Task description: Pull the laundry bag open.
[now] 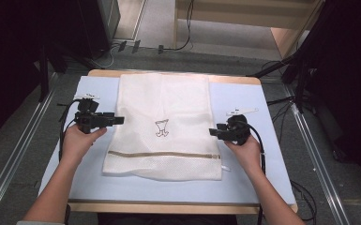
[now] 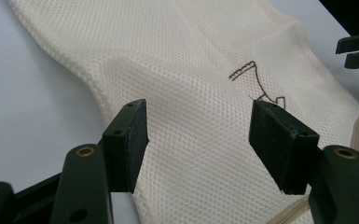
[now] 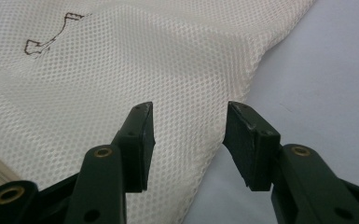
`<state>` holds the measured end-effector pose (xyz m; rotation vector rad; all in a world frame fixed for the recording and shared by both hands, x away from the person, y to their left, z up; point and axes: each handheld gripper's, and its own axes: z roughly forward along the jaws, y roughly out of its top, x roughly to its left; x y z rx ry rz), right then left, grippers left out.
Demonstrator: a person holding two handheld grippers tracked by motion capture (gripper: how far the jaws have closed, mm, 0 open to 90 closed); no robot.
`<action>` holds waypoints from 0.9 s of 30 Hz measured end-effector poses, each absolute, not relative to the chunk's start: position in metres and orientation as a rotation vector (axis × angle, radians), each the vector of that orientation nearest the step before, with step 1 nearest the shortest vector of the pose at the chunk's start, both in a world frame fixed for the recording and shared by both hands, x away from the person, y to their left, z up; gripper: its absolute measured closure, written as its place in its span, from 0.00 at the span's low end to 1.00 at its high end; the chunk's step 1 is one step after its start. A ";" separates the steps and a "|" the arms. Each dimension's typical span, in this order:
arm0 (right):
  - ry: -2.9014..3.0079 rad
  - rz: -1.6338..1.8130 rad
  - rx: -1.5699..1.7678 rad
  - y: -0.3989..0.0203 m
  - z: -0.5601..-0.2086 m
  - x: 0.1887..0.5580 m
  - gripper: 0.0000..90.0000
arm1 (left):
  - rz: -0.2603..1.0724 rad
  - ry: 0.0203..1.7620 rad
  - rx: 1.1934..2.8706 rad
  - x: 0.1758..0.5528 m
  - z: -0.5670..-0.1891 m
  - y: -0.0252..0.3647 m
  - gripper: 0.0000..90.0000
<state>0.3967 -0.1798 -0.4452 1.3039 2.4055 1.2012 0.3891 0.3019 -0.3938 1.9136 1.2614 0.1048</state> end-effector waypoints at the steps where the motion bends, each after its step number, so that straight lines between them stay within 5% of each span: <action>1: 2.402 1.206 1.307 -0.180 -0.445 0.395 0.60 | 0.104 1.258 1.914 0.388 -0.393 0.301 0.42; 24: 2.460 1.191 1.312 -0.193 -0.448 0.346 0.70 | 0.101 1.147 1.975 0.379 -0.387 0.261 0.40; 27: 2.493 1.161 1.313 -0.194 -0.451 0.340 0.83 | 0.093 1.126 1.978 0.378 -0.387 0.253 0.40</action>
